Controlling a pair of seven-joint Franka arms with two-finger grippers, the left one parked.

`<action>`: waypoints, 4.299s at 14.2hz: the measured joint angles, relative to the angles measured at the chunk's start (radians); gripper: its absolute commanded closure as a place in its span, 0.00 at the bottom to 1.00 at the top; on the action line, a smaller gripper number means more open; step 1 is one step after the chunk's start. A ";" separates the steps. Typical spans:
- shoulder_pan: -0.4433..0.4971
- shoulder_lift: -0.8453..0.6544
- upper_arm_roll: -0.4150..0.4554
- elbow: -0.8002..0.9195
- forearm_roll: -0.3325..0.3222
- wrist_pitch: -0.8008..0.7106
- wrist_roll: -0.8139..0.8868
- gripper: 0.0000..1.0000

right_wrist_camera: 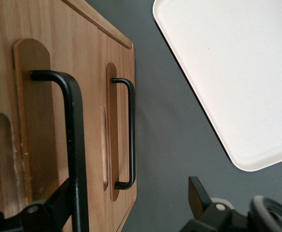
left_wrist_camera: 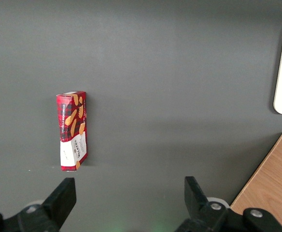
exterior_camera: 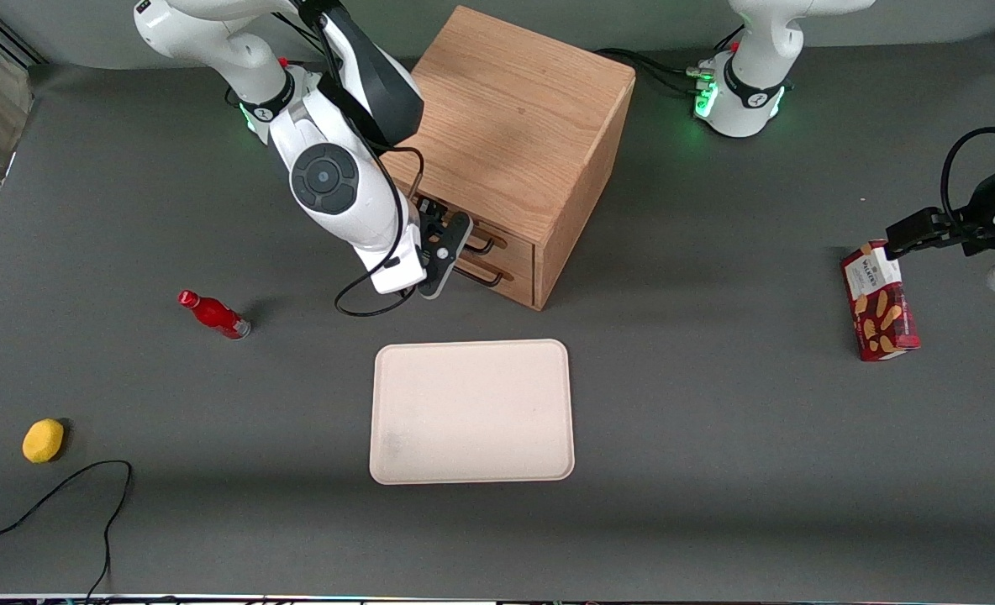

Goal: Open upper drawer

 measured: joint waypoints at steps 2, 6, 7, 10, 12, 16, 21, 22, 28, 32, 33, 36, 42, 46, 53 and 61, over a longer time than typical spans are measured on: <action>0.000 0.001 0.000 -0.005 0.000 0.007 -0.001 0.00; 0.000 0.019 0.001 -0.019 0.000 0.049 -0.003 0.00; 0.000 0.025 0.000 -0.023 0.000 0.066 -0.005 0.00; -0.001 0.028 -0.002 -0.021 0.001 0.070 -0.013 0.00; -0.001 0.028 -0.002 -0.021 0.001 0.071 -0.014 0.00; -0.001 0.028 -0.003 -0.021 0.001 0.081 -0.039 0.00; -0.013 0.035 -0.024 -0.013 0.004 0.101 -0.072 0.00; -0.015 0.039 -0.025 -0.008 0.005 0.101 -0.074 0.00; -0.034 0.054 -0.027 0.015 0.005 0.100 -0.085 0.00; -0.048 0.065 -0.030 0.031 0.005 0.099 -0.096 0.00; -0.051 0.069 -0.034 0.038 0.005 0.095 -0.099 0.00; -0.052 0.091 -0.048 0.076 0.005 0.066 -0.104 0.00; -0.061 0.104 -0.075 0.122 0.003 0.017 -0.130 0.00; -0.065 0.111 -0.075 0.124 0.003 0.016 -0.140 0.00; -0.100 0.166 -0.077 0.193 0.003 0.010 -0.150 0.00; -0.120 0.226 -0.077 0.304 0.011 -0.037 -0.149 0.00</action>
